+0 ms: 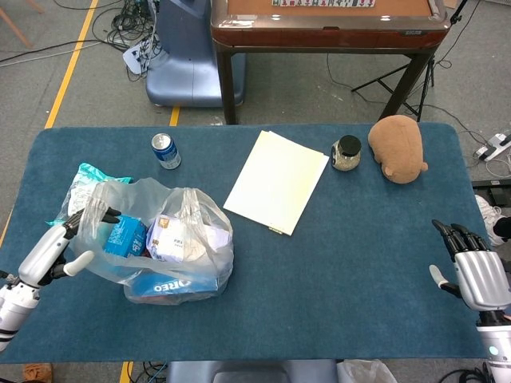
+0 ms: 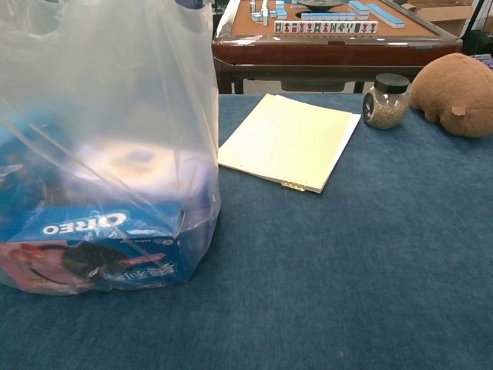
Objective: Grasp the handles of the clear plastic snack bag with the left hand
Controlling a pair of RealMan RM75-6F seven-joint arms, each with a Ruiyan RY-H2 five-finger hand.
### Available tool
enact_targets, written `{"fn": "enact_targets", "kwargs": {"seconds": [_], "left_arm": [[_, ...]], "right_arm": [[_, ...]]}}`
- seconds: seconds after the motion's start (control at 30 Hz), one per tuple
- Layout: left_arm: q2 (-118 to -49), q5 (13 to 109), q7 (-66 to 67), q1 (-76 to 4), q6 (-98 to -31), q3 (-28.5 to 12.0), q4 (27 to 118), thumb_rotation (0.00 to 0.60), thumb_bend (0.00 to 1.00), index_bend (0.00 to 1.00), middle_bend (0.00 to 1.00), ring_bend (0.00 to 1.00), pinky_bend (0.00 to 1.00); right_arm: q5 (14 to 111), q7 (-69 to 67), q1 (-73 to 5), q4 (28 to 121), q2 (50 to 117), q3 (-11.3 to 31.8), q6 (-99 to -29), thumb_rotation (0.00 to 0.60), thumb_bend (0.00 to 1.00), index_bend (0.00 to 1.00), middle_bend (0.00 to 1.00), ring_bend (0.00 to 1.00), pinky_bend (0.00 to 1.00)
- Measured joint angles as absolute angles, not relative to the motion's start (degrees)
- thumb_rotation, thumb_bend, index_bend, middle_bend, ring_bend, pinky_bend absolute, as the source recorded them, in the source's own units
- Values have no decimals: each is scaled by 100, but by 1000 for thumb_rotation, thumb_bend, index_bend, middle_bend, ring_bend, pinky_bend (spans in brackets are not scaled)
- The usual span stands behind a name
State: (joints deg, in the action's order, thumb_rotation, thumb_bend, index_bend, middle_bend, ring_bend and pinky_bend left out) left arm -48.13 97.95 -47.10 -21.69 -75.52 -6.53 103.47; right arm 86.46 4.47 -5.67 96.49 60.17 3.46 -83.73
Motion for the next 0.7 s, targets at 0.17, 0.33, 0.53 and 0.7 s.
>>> {"fn": "enact_targets", "kwargs": {"seconds": [0.17,0.33,0.53,0.7], "left_arm": [[-4753,9848,-4979,-2337,-7509,-649,10446,86,133,287,212,153,103],[-4668,9864,-5245,-2435,-7511,-654,10530,85,133,289,213,154,124],[-4614,10010,-5693,-2628,-7363,-557,10522,85,133,290,219,159,188],[-4654,10094,-5889,-2777,-7244,-496,10498,88,133,290,219,163,198]], "right_arm": [[8625,440,-577,9638,6026,354,-8350,600,323,115,222,132,242],[8609,434,-579,9626,6036,354,-8334,600,323,115,222,132,242],[8595,422,-586,9611,6040,364,-8323,600,323,115,222,132,242],[8583,409,-595,9593,6044,366,-8299,600,323,115,222,132,242]]}}
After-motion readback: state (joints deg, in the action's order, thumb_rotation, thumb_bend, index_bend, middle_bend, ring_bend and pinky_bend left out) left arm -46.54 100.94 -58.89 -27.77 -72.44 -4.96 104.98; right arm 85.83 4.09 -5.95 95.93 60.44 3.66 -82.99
